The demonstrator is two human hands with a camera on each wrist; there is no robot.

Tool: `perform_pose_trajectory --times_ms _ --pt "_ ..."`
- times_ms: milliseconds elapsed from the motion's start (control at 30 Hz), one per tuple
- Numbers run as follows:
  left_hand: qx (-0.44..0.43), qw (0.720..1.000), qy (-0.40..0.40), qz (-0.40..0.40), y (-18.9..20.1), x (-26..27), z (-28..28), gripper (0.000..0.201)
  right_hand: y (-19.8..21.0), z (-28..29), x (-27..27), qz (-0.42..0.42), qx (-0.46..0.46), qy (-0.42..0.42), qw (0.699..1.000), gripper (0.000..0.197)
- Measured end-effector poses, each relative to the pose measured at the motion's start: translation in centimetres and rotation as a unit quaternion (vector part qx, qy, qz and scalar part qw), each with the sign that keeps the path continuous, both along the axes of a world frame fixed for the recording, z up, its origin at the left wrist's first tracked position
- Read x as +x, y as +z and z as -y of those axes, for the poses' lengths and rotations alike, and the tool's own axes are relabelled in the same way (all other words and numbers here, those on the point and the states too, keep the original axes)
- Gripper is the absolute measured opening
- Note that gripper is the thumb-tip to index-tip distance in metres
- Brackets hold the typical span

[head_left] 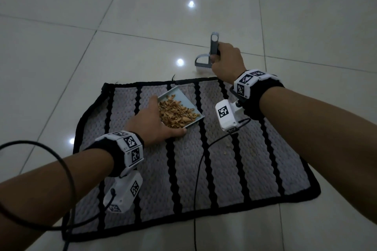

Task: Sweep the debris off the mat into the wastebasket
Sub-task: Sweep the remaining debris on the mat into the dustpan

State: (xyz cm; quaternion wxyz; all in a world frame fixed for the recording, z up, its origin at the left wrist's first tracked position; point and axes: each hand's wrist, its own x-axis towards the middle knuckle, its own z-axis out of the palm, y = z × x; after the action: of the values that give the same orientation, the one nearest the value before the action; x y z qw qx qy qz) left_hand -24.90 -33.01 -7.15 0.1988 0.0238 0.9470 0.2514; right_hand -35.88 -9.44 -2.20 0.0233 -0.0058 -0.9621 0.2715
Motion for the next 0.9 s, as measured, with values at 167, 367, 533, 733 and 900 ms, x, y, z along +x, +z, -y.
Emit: perform_pose_trajectory --times_ms 167,367,533,733,900 --pt "-0.002 1.000 -0.003 -0.001 -0.1 0.7 0.0 0.116 -0.3 -0.1 0.5 0.028 0.018 0.038 0.999 0.015" --pt "0.000 1.000 -0.009 0.004 0.0 1.6 0.1 0.114 -0.4 -1.2 1.3 -0.005 -0.023 0.030 0.999 0.012" --pt "-0.012 1.000 -0.026 0.005 0.2 2.1 -0.1 0.116 -0.4 -1.3 1.9 -0.004 -0.004 0.033 0.999 0.013" --pt "-0.016 0.999 -0.029 0.002 0.3 3.0 0.0 0.119 -0.5 -2.1 4.5 0.015 -0.013 0.050 0.999 0.012" --pt "0.006 0.999 -0.034 0.004 0.2 4.1 0.2 0.116 -0.2 -4.1 5.6 -0.026 -0.050 -0.020 0.998 0.013"
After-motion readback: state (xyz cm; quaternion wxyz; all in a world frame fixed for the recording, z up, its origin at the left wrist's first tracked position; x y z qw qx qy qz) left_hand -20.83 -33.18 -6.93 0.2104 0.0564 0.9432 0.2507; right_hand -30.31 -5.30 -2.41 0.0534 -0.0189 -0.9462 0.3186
